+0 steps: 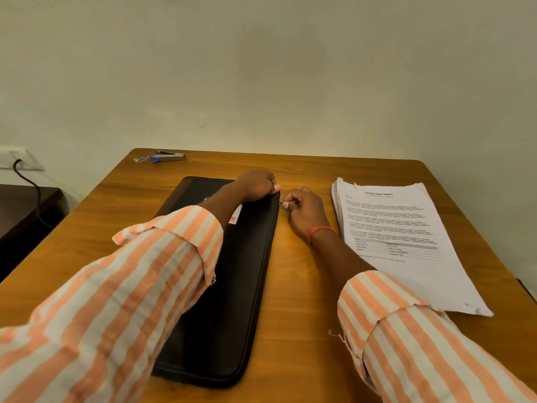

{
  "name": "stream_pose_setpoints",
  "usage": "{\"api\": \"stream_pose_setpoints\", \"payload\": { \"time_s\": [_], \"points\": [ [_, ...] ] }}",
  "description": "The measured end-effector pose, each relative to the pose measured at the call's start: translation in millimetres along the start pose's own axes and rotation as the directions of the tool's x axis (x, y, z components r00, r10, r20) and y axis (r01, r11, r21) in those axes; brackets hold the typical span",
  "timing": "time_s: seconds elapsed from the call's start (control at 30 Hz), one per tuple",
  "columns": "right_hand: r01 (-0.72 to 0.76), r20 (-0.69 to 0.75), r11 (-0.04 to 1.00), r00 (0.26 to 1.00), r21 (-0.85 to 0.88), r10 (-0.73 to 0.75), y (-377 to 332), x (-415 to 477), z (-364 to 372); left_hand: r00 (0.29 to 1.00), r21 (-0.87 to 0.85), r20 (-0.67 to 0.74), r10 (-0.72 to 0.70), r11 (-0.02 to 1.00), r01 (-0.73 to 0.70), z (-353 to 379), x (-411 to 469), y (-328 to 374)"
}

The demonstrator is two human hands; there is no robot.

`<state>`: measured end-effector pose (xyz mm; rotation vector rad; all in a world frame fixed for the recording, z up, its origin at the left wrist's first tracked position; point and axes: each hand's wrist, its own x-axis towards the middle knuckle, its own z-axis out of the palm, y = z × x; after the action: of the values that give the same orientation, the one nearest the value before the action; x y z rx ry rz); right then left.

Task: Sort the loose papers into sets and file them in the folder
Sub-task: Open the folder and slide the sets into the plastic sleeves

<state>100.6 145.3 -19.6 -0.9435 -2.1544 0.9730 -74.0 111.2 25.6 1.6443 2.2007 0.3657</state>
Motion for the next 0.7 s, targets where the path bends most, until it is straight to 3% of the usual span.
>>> {"api": "stream_pose_setpoints", "payload": {
  "time_s": [0.13,0.33,0.43,0.57,0.7],
  "points": [
    [0.017,0.044,1.0,0.999,-0.007,-0.017,-4,-10,-1,0.998,0.02,-0.014,-0.065,0.998,0.065,-7,6,-4],
    [0.0,0.051,0.999,0.999,-0.046,0.002,-5,-21,9,0.948,0.232,-0.299,-0.107,0.956,0.181,16,1,-6],
    [0.003,-0.003,0.999,1.0,-0.049,-0.003,-3,-19,10,0.902,0.167,-0.413,-0.125,0.963,0.21,21,-13,6],
    [0.003,-0.023,0.997,1.0,-0.077,-0.005,-5,-20,10,0.924,0.172,-0.333,-0.187,0.952,0.254,28,-44,18],
    [0.007,-0.026,0.996,1.0,-0.093,-0.009,-8,-21,7,0.923,0.066,-0.292,-0.252,0.957,0.282,31,-80,24]
  ]
}}
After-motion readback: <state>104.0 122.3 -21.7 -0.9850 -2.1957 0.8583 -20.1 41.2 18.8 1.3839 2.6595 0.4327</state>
